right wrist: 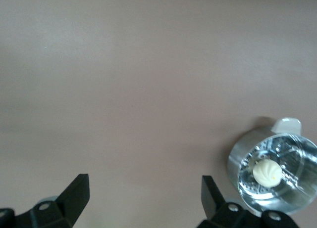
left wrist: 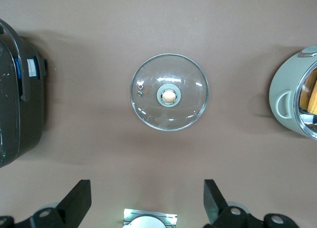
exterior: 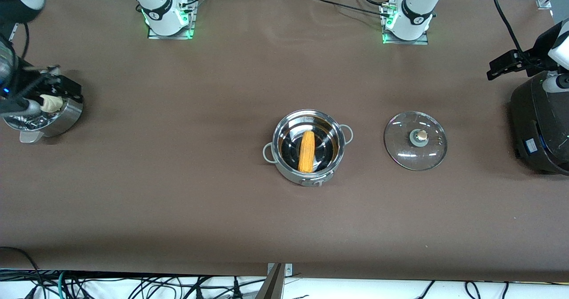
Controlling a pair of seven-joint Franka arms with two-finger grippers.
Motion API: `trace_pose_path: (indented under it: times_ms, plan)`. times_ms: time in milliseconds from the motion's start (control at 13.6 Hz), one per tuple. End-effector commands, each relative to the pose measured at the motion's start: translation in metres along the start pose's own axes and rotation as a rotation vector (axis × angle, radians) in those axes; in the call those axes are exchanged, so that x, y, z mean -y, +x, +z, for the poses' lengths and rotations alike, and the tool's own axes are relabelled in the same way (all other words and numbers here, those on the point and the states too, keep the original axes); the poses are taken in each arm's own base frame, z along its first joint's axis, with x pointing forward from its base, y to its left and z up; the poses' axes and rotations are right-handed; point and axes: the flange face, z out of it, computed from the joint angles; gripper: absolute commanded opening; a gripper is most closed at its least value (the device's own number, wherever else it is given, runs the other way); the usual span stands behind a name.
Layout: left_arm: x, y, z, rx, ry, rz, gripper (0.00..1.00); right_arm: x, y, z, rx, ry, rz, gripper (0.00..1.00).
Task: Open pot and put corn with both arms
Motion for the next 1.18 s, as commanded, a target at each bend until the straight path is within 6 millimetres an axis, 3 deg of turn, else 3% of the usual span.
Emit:
trace_pose_path:
  times_ms: [0,147,515,1104]
  plan:
    - [0.0,-0.003,-0.008,0.005,-0.006,-0.005,1.0,0.018,-0.021,-0.012,0.009,-0.004,-0.019,1.0]
    - [-0.001,-0.003,-0.008,0.006,-0.006,-0.003,1.0,0.028,-0.015,-0.007,0.016,-0.008,-0.043,1.0]
    - [0.0,-0.004,-0.007,0.015,-0.005,-0.003,1.0,0.027,-0.003,0.003,0.034,-0.006,-0.047,1.0]
    - [0.0,-0.004,-0.007,0.015,-0.005,-0.004,1.0,0.024,0.005,0.003,0.029,-0.008,-0.044,1.0]
